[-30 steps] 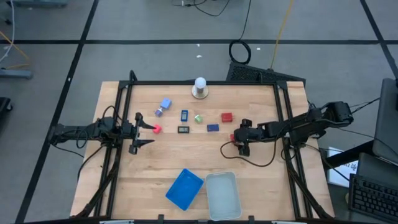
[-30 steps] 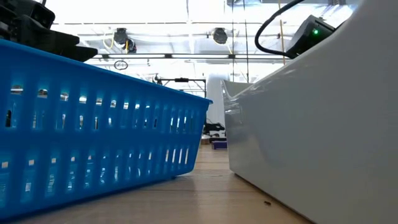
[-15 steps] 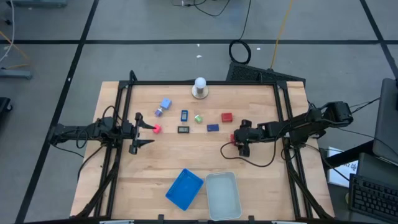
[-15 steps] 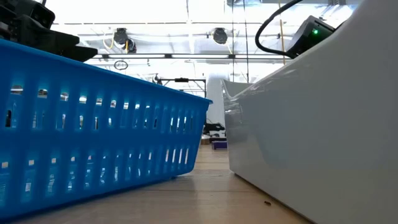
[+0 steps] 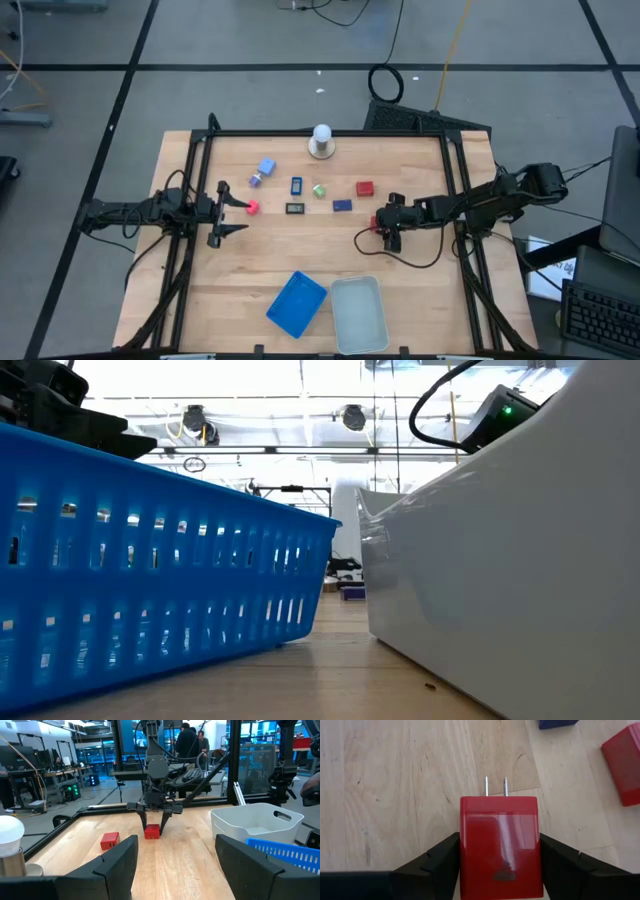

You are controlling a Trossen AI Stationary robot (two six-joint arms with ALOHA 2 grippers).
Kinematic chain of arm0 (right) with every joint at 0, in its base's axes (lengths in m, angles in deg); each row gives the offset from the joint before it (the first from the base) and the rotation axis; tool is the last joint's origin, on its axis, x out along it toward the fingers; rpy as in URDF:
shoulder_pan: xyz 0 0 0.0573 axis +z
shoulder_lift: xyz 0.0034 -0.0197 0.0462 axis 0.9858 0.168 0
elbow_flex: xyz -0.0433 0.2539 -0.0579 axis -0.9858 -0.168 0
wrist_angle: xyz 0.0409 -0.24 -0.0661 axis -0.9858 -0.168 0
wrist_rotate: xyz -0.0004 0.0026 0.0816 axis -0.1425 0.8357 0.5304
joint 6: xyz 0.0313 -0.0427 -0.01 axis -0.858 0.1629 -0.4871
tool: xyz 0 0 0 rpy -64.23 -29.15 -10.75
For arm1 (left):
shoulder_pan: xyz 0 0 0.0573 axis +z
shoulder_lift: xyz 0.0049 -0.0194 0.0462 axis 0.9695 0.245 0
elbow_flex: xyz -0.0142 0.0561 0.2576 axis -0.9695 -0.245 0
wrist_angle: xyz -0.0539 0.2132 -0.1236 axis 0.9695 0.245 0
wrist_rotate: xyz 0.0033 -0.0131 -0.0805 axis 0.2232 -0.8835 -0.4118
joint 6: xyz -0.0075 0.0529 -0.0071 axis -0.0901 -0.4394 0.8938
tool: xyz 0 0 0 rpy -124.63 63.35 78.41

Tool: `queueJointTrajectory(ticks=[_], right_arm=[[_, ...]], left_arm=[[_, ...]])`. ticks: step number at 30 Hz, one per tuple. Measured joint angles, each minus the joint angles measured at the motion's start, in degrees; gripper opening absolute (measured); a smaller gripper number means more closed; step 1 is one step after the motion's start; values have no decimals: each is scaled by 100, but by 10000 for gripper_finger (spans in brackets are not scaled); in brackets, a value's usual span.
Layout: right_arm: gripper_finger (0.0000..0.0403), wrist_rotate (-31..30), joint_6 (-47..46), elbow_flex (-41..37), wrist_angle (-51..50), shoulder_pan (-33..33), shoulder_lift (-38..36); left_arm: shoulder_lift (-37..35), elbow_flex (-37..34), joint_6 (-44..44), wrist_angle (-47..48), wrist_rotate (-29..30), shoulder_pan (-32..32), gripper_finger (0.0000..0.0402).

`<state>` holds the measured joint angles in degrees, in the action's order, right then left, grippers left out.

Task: Pick & Place Office items
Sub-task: Put the bottom red charger adapter into the blue bin

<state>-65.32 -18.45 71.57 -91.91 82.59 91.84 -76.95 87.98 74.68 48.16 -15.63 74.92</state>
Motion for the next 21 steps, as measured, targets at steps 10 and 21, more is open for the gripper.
queueJointTrajectory(ticks=[10, 21], right_arm=[[215, 2, -88, -7, 136, 0, 4], [218, -6, 173, -24, 270, 4, -527]], left_arm=[[0, 1, 1, 0, 0, 1, 269], [0, -1, 1, -1, 0, 0, 269]])
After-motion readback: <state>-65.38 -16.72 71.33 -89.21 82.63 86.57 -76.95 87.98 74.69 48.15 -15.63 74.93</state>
